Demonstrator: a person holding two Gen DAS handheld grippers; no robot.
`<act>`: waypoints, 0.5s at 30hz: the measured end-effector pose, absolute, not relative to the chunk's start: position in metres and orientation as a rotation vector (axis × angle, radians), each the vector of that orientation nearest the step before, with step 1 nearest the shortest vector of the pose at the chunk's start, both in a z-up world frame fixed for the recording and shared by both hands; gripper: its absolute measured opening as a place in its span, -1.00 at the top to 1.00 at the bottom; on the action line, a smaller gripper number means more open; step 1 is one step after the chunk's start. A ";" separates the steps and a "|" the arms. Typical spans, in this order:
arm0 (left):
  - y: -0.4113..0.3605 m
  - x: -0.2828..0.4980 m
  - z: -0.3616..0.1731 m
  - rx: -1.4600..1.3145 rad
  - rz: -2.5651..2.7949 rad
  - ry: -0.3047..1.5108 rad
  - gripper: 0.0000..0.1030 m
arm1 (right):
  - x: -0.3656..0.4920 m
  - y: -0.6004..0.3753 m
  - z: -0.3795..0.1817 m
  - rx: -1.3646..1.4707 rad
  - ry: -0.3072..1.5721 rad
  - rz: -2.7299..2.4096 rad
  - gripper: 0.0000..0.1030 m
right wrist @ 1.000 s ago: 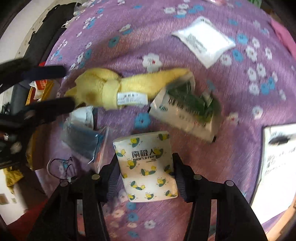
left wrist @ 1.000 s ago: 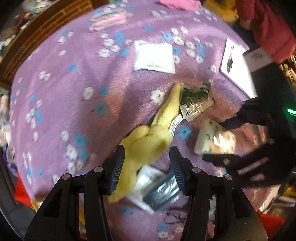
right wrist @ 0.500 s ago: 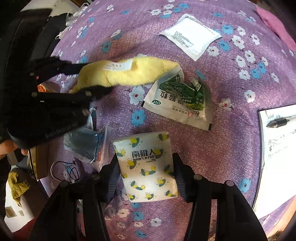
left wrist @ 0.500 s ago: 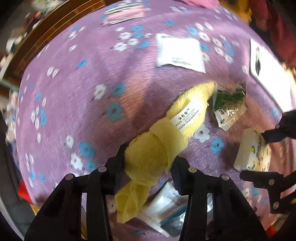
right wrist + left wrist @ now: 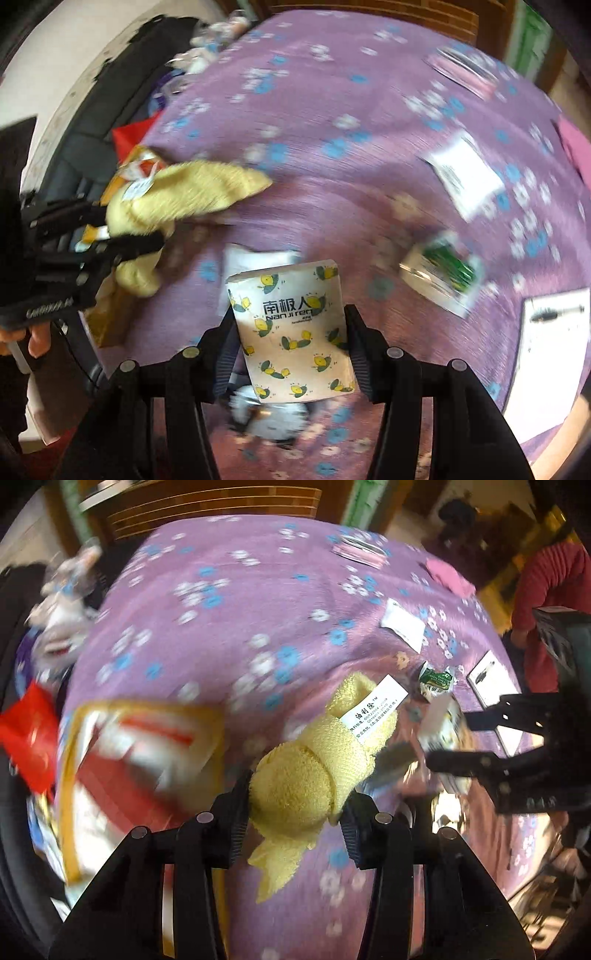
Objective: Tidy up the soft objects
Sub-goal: 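Lift and carry the yellow towel and printed tissue pack over the foam tray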
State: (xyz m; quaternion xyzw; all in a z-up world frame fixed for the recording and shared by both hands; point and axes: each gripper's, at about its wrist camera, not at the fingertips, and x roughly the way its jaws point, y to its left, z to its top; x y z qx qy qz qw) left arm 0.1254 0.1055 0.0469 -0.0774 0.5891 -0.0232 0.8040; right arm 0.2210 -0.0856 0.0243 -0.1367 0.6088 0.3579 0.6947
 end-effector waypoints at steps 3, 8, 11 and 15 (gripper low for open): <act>0.123 0.089 0.058 -0.206 0.000 1.243 0.16 | 0.201 -0.063 0.032 -0.341 1.345 0.860 -0.04; 0.147 0.035 0.069 -0.269 0.082 1.203 0.16 | 0.165 -0.023 0.030 -0.386 1.336 0.929 -0.04; 0.160 0.009 0.066 -0.312 0.137 1.198 0.16 | 0.146 -0.003 0.023 -0.412 1.333 0.956 -0.04; 0.177 -0.020 0.057 -0.388 0.192 1.198 0.16 | 0.127 0.009 0.010 -0.406 1.358 0.974 -0.04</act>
